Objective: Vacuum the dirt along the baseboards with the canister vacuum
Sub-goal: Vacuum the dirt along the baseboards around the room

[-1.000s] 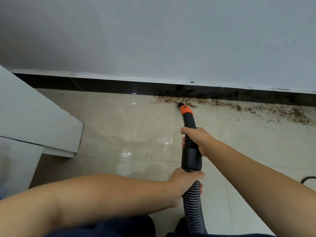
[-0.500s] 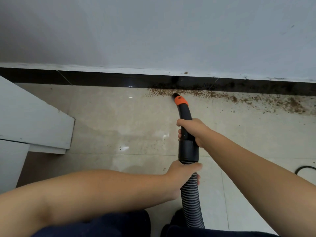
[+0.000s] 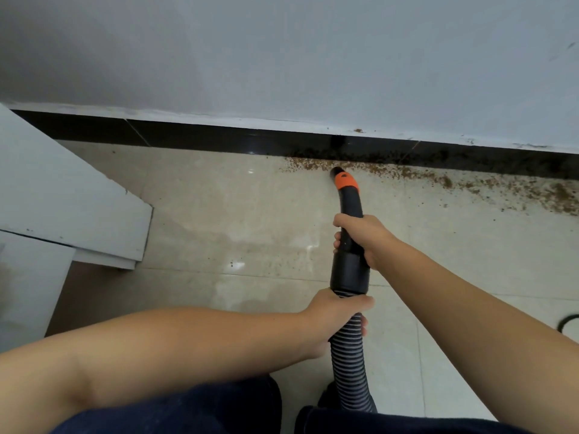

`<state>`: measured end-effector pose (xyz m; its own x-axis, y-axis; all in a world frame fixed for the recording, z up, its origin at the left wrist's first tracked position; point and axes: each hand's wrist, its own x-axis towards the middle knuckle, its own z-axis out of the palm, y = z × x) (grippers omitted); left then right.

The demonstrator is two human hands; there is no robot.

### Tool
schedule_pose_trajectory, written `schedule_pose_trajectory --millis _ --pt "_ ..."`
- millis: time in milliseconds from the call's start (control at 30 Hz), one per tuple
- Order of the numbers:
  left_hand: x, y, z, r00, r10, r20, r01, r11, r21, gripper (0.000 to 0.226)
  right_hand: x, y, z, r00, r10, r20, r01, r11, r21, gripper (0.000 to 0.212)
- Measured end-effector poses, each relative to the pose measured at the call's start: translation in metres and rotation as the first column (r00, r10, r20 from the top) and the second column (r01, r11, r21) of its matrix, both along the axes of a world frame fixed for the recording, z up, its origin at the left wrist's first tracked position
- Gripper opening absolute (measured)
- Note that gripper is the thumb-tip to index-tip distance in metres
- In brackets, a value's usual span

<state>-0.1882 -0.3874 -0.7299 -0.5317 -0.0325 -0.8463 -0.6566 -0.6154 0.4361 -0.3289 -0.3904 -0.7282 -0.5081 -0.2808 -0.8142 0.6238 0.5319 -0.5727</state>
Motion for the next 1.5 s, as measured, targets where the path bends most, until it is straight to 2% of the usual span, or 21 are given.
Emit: schedule_pose_trajectory --millis 233,533,700,800,967,1200,1367,1500 --pt "-0.015 0.002 0.000 0.999 -0.037 -0.002 0.037 0.999 0.004 0.012 -0.015 0.011 0.001 0.996 -0.088 -0.007 0.088 0.996 0.012 0.018" --pt "0.017 -0.013 0.000 0.992 0.115 0.043 -0.115 0.993 -0.003 0.015 0.022 -0.034 0.003 0.987 0.161 0.016 -0.161 0.986 -0.035 0.018" --pt "0.031 -0.028 -0.001 0.982 0.181 0.055 -0.180 0.983 -0.025 0.014 0.039 -0.058 0.000 0.971 0.239 0.029 -0.237 0.970 -0.057 0.022" --pt "0.028 -0.035 -0.001 0.982 0.185 0.042 -0.183 0.982 -0.045 0.013 0.037 -0.066 0.002 0.976 0.215 0.016 -0.214 0.975 -0.064 0.021" --pt "0.014 -0.030 0.000 0.995 0.095 0.024 -0.094 0.995 -0.043 0.013 0.018 -0.046 0.003 0.996 0.093 0.004 -0.093 0.995 -0.029 0.015" --pt "-0.012 -0.015 0.004 0.999 -0.034 -0.001 0.034 0.999 -0.017 0.013 -0.013 -0.008 0.000 0.997 -0.072 -0.023 0.072 0.997 0.009 0.023" --pt "-0.014 -0.018 0.003 1.000 -0.018 0.003 0.018 1.000 -0.005 0.013 -0.015 -0.010 -0.002 0.995 -0.094 -0.021 0.094 0.996 0.000 0.020" --pt "-0.009 -0.023 0.005 1.000 0.016 0.005 -0.016 1.000 -0.013 0.012 -0.010 -0.023 -0.004 0.999 -0.032 -0.022 0.031 0.999 -0.005 0.021"
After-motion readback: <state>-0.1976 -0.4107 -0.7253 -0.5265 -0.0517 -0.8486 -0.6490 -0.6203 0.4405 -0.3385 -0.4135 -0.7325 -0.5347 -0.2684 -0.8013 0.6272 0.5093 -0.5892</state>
